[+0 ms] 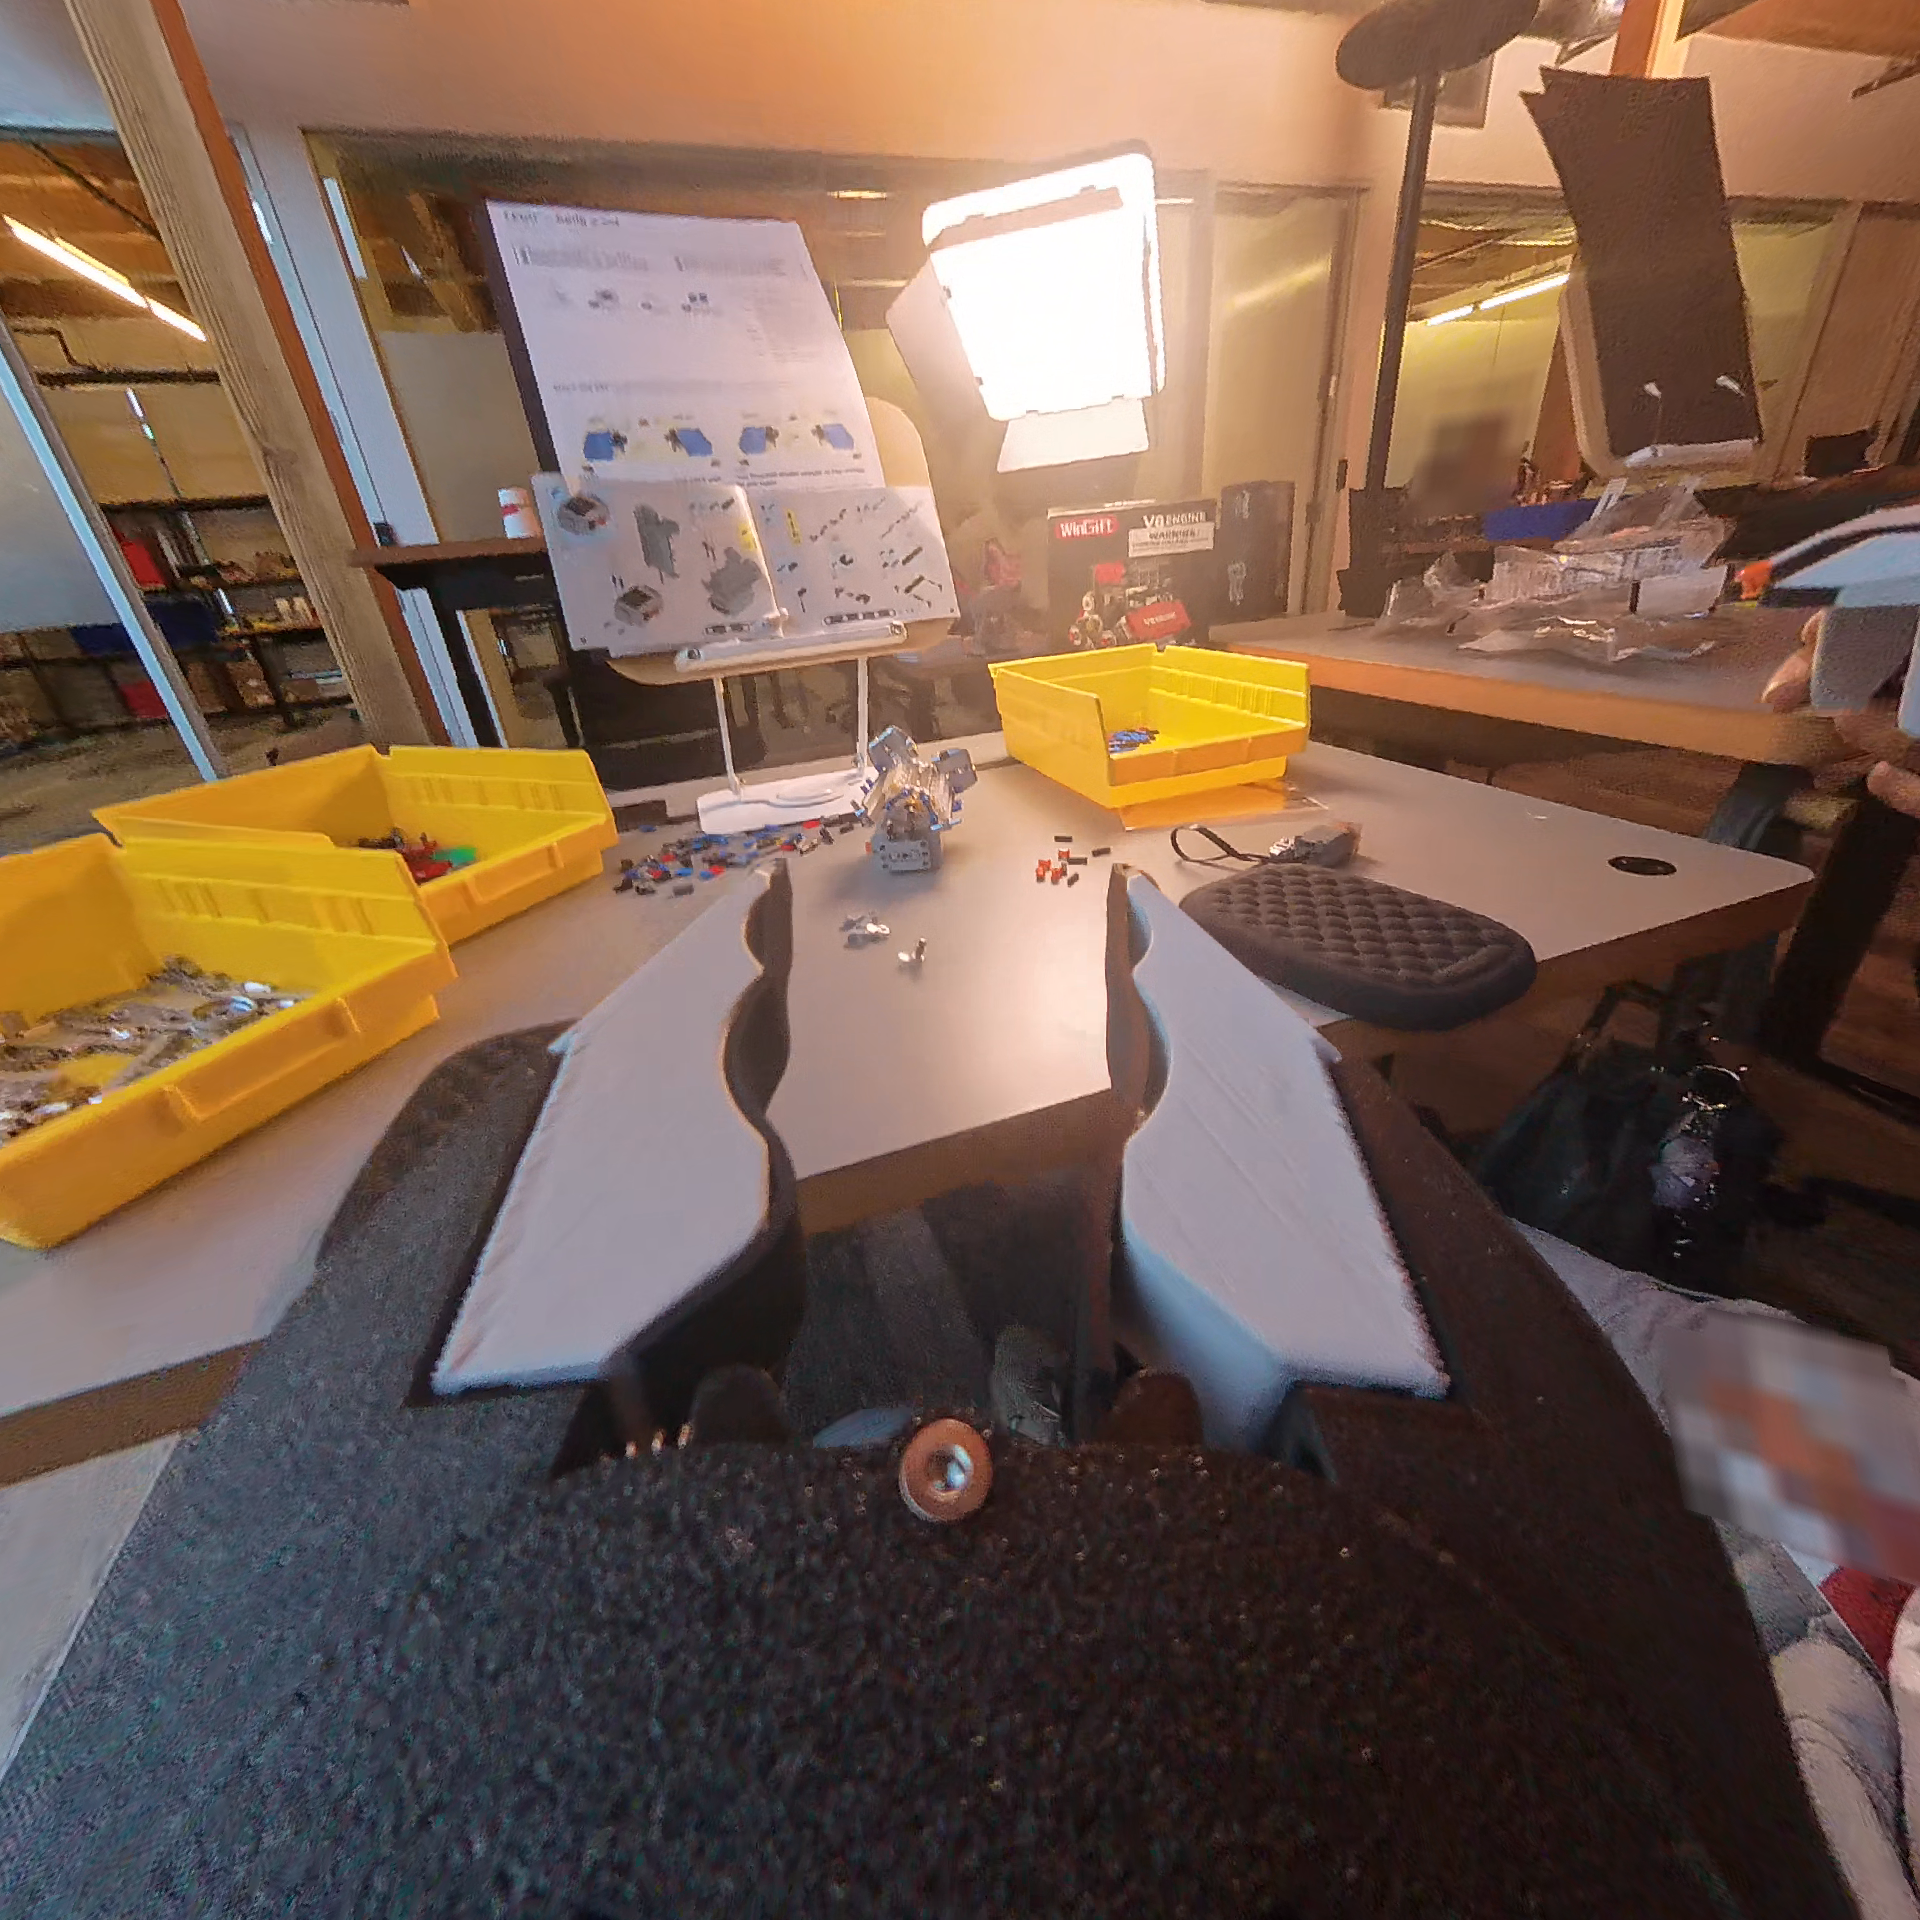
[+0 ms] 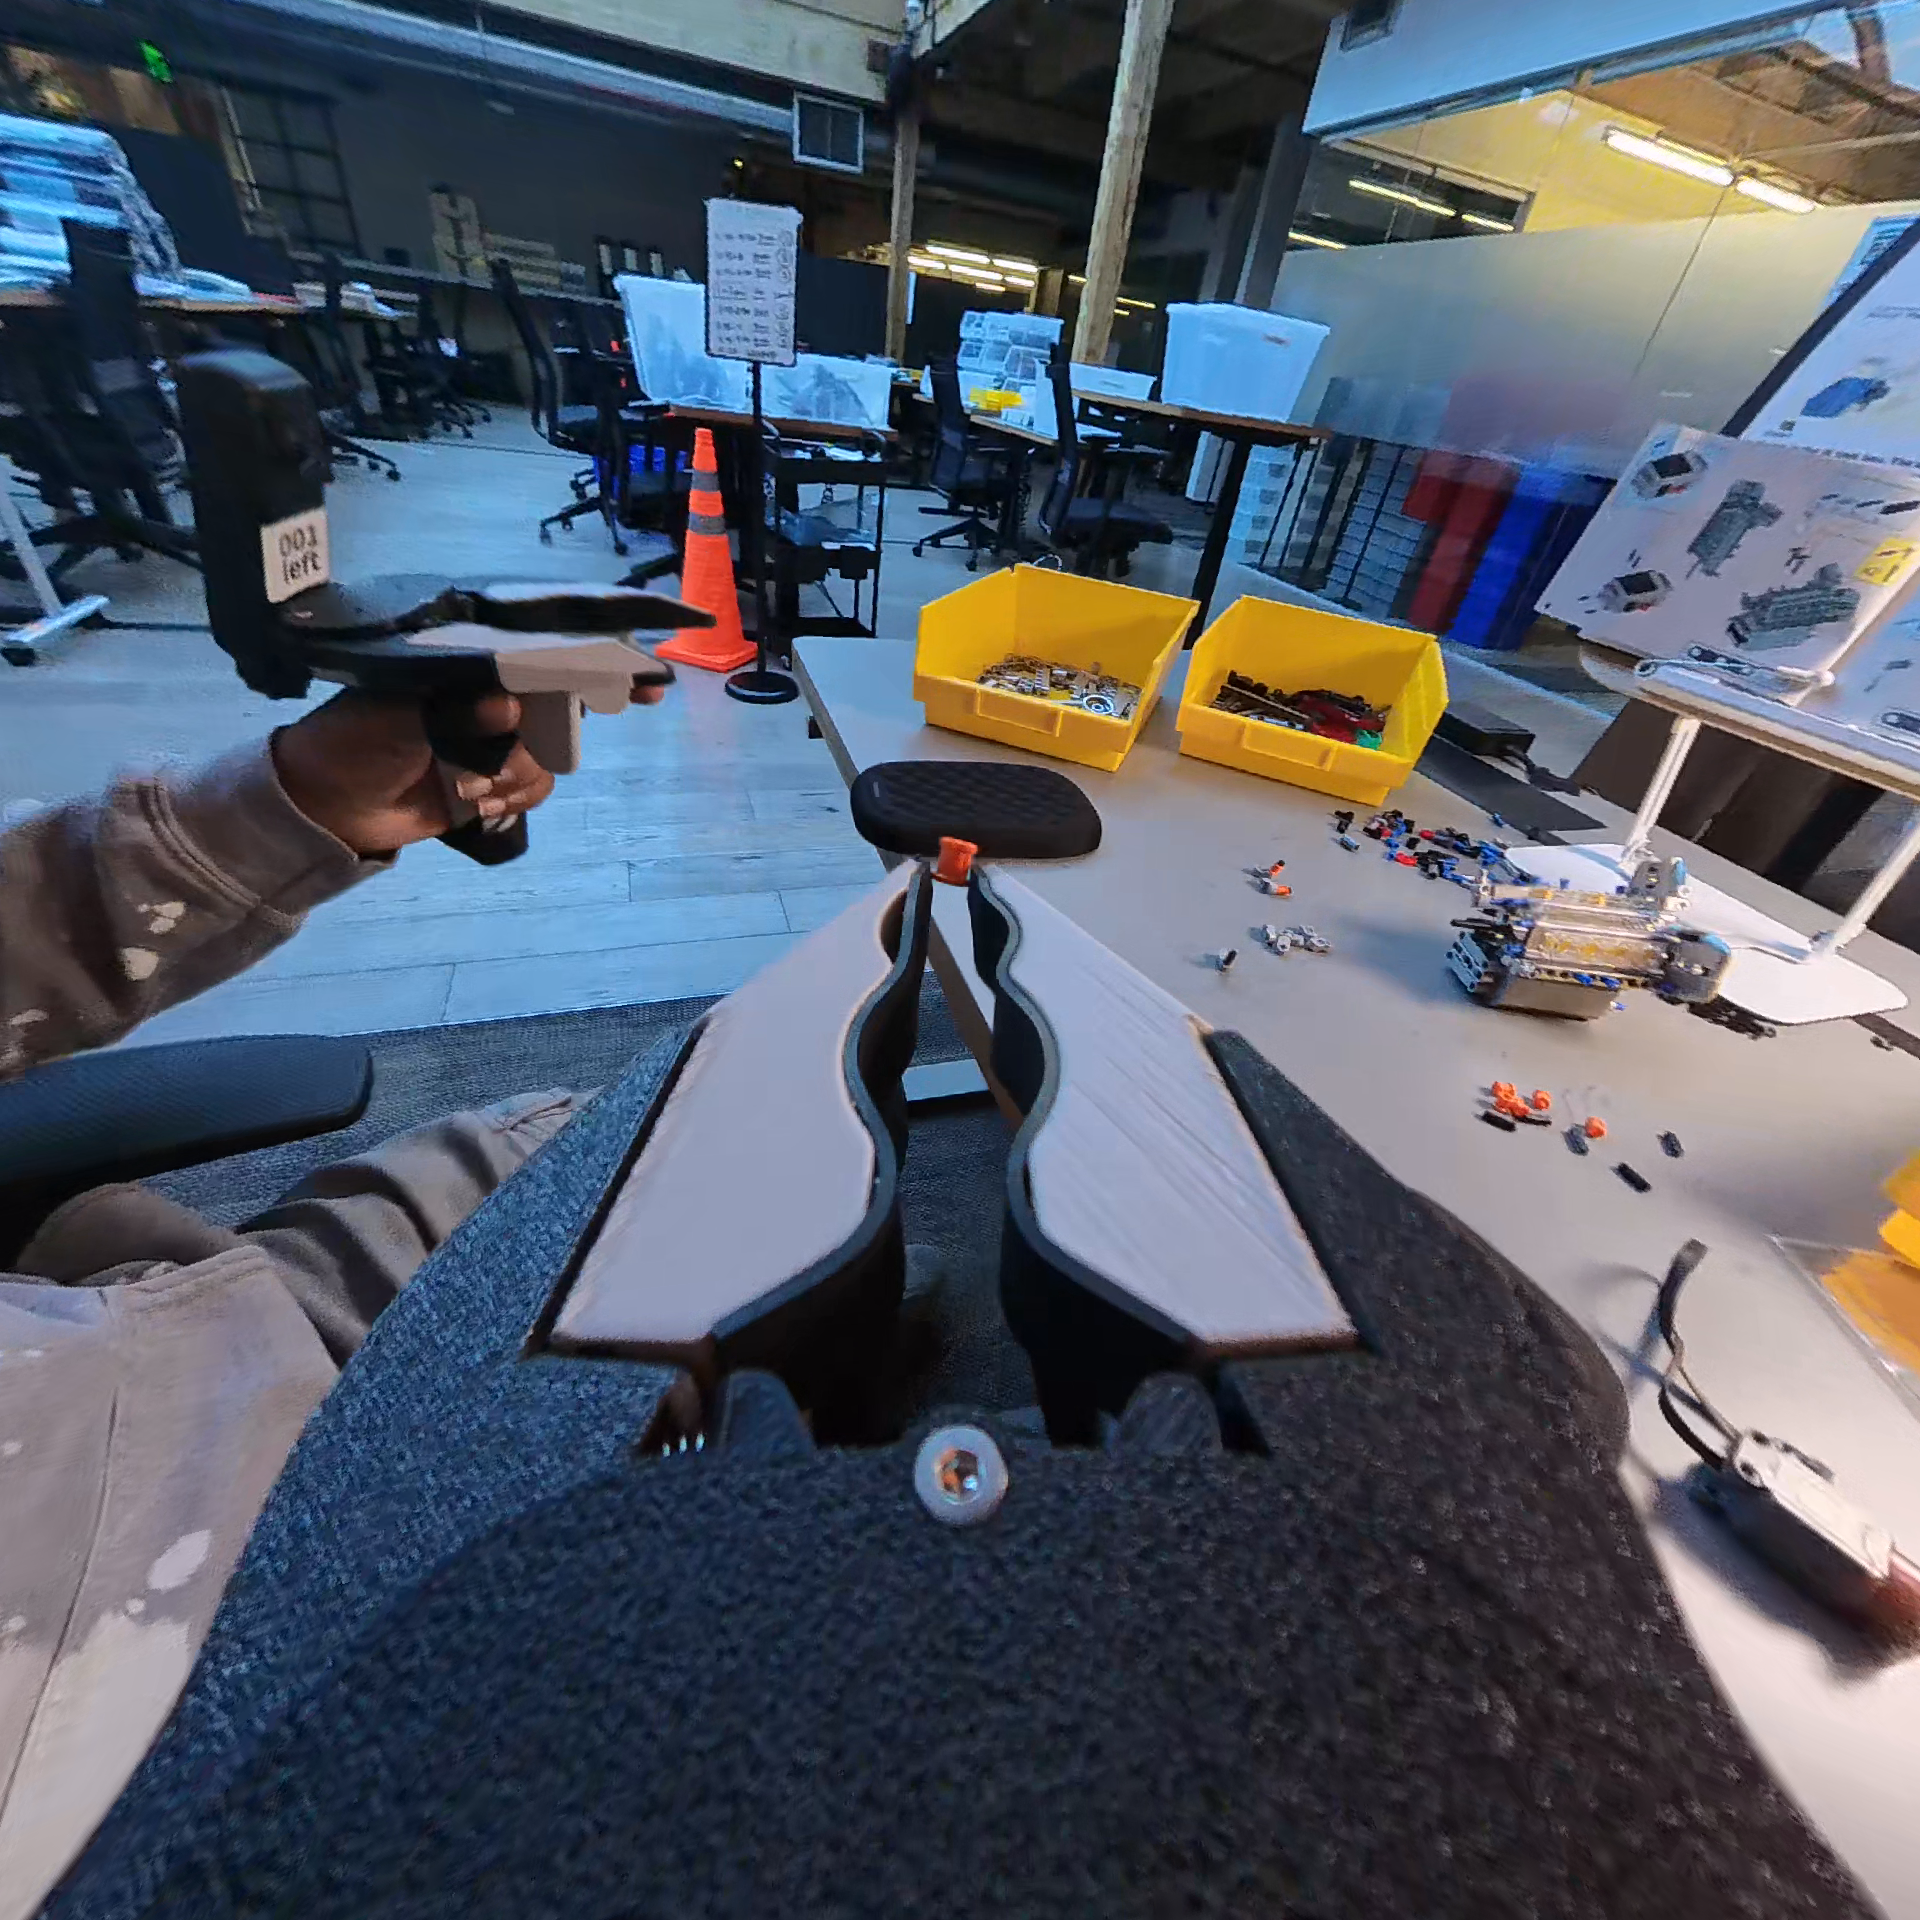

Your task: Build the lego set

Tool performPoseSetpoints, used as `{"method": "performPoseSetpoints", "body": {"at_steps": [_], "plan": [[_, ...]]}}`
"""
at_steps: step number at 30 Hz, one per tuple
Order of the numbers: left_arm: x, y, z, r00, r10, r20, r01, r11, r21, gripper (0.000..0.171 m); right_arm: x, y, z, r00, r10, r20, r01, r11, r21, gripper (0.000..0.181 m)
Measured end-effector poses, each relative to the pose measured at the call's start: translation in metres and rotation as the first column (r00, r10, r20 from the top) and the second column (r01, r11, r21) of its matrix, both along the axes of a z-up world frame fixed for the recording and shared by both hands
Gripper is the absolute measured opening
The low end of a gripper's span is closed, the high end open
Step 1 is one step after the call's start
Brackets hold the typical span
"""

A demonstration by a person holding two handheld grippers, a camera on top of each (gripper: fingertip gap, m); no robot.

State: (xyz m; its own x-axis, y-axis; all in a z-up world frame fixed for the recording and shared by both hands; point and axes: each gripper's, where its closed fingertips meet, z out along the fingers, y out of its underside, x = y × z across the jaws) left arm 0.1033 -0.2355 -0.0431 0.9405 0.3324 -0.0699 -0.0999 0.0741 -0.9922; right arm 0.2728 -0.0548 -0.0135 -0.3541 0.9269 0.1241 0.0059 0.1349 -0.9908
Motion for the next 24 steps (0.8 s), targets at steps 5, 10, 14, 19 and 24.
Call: {"method": "performPoseSetpoints", "body": {"at_steps": [5,10,14,19,24], "plan": [[-0.018,0.015,-0.053,0.999,0.021,0.043,-0.018,0.997,-0.074,0.058,-0.074,0.008,0.002,0.998,0.06,0.032,-0.062,0.997,0.035,0.006],[-0.063,0.044,-0.083,0.999,-0.041,0.029,0.045,0.987,-0.152,0.058,-0.204,0.02,0.035,0.993,0.12,0.02,-0.121,0.989,0.082,0.007],[-0.102,0.089,-0.07,0.985,-0.168,-0.029,0.161,0.974,-0.159,0.058,-0.299,0.031,0.08,0.99,0.137,0.018,-0.138,0.979,0.149,0.006],[-0.123,0.135,-0.033,0.964,-0.254,-0.077,0.241,0.959,-0.148,0.058,-0.347,0.035,0.14,0.993,0.1,0.057,-0.111,0.967,0.231,0.006],[-0.126,0.142,-0.026,0.972,-0.228,-0.054,0.218,0.964,-0.151,0.058,-0.344,0.029,0.179,0.991,0.066,0.118,-0.101,0.939,0.328,0.007]]}}
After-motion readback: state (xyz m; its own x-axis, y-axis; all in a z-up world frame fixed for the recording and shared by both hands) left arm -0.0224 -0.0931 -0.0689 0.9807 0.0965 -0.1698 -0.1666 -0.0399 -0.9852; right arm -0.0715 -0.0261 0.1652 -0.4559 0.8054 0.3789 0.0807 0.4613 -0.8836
